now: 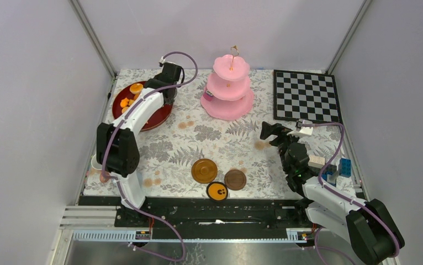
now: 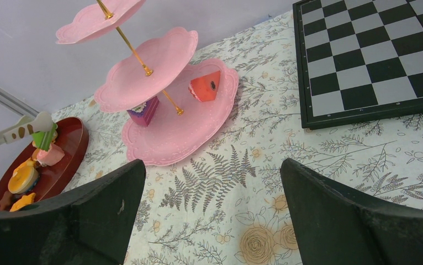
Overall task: Serve the afternoon tea
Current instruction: Pick up the desert from the tray, then place the desert on the desert table.
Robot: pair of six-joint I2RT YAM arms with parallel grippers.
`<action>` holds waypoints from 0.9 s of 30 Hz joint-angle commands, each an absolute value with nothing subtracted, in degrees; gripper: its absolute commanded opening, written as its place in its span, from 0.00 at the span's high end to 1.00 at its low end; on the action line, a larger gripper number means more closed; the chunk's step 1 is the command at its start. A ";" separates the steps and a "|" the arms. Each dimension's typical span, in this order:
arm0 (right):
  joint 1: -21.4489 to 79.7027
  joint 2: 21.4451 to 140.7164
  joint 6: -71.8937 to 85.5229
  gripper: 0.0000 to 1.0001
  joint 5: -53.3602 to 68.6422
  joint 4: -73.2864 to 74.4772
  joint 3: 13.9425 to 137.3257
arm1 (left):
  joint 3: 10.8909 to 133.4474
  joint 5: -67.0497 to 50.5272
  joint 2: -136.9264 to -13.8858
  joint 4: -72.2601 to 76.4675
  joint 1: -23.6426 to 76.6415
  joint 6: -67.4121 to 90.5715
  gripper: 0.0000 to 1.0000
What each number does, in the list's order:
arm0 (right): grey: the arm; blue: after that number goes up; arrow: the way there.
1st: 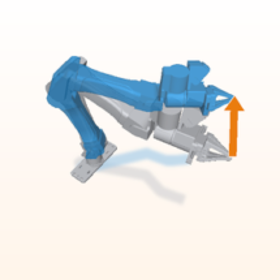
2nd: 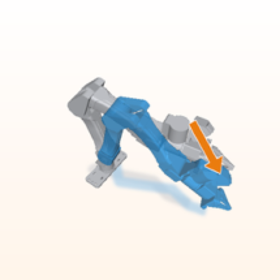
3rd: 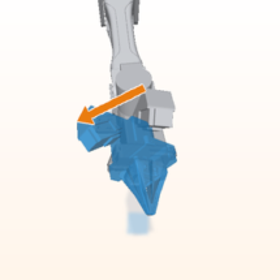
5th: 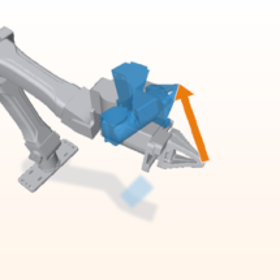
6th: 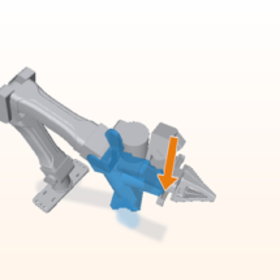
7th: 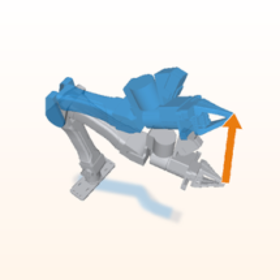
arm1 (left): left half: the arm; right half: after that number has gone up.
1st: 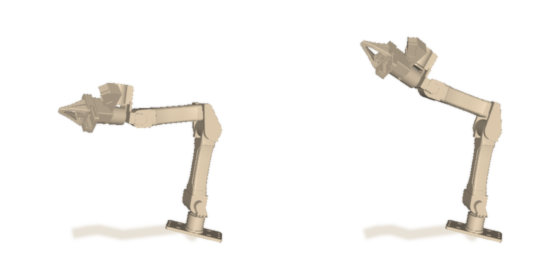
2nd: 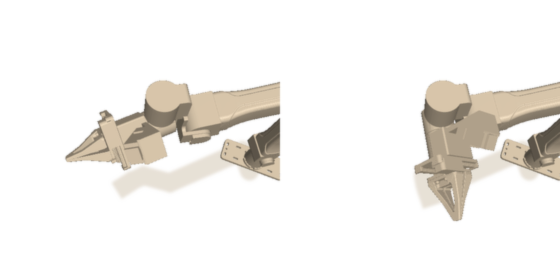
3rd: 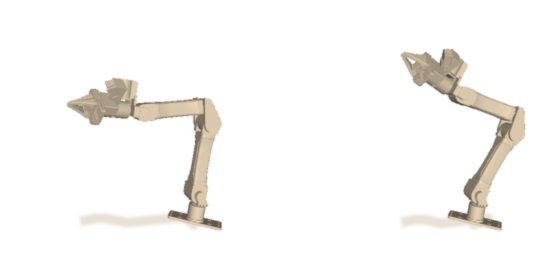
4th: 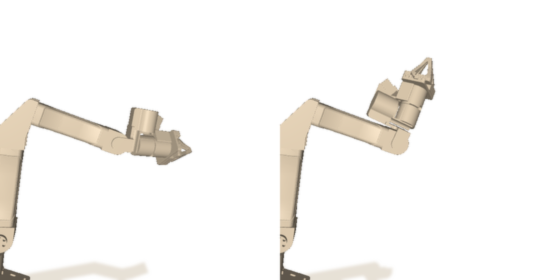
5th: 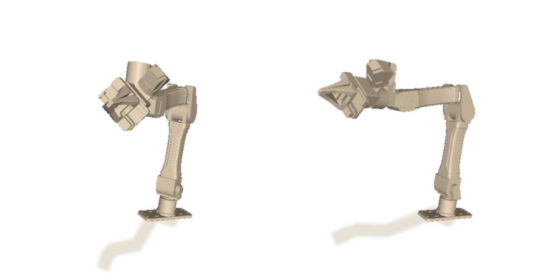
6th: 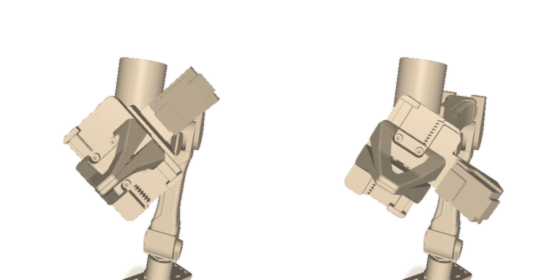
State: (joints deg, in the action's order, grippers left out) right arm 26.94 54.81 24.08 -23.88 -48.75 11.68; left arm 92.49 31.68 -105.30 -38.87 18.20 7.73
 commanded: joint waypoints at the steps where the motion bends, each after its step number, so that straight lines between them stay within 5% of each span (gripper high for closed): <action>1: 26.46 54.82 23.88 0.00 -24.07 -51.86 11.78 | 91.55 34.99 -99.22 -37.53 18.92 7.25 0.97; 6: 26.46 55.11 23.97 0.00 -23.70 -51.86 11.95 | 84.96 32.43 -89.30 -40.99 20.09 9.55 0.97; 15: 26.46 55.31 24.15 0.00 -23.40 -51.86 11.92 | 69.49 7.42 -69.23 -41.12 21.89 13.17 0.96; 27: 26.46 55.40 23.99 0.00 -23.73 -51.86 11.88 | 55.03 -15.00 -72.59 -15.84 28.03 32.21 0.97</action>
State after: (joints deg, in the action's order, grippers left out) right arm 26.92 55.37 24.10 -23.03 -48.75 11.68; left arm 55.66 -6.55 -70.30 -31.05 27.79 24.88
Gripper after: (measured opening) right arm 0.993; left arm 0.373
